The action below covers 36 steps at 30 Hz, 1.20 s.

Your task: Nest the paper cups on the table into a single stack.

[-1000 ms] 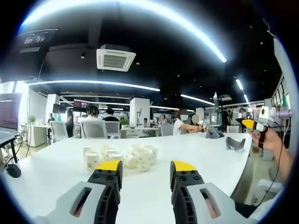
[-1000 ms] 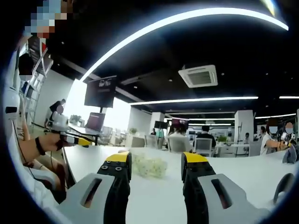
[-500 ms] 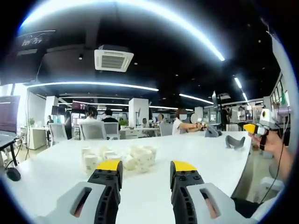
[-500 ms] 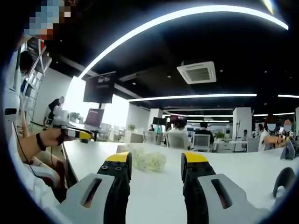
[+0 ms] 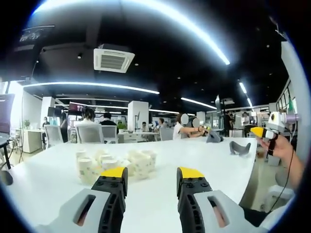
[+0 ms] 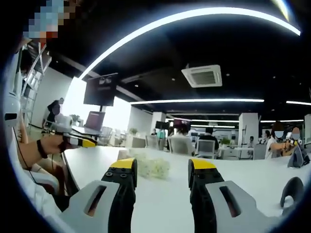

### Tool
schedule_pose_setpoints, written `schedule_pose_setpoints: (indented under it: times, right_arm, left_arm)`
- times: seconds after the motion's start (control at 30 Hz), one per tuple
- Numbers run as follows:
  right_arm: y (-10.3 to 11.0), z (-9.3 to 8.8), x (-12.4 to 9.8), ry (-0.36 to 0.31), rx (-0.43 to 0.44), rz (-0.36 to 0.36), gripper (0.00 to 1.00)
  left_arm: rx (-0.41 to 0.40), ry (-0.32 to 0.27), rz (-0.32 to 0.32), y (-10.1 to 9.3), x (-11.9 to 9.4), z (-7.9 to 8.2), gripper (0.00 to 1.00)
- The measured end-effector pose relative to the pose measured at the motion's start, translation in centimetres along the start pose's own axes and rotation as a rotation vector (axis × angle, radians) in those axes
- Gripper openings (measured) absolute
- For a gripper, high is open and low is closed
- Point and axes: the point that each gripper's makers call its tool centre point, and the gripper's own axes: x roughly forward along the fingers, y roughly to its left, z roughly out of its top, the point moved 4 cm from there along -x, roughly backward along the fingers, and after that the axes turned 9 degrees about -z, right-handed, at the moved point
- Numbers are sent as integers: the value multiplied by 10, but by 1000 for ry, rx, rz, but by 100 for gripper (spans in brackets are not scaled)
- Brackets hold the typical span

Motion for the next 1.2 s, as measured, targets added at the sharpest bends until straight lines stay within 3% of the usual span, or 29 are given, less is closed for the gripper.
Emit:
schedule_pose_setpoints:
  times: [0.17, 0.37, 0.57, 0.73, 0.93, 1.2]
  right_arm:
    - [23, -5, 20, 1, 18, 86, 44]
    - [38, -10, 25, 3, 35, 136, 44]
    - [38, 3, 24, -28, 18, 145, 44]
    - [37, 15, 29, -55, 6, 150, 44]
    - [41, 2, 32, -45, 32, 168, 44]
    - [35, 2, 32, -41, 31, 156, 44]
  left_arm:
    - [-2, -3, 75, 12, -28, 2, 42]
    - [10, -20, 124, 15, -49, 8, 41]
    - [24, -39, 131, 11, -55, 18, 41]
    - [18, -28, 138, 8, -58, 8, 41]
    - [12, -7, 160, 20, -62, 5, 41]
    - [-5, 22, 171, 29, -60, -4, 43]
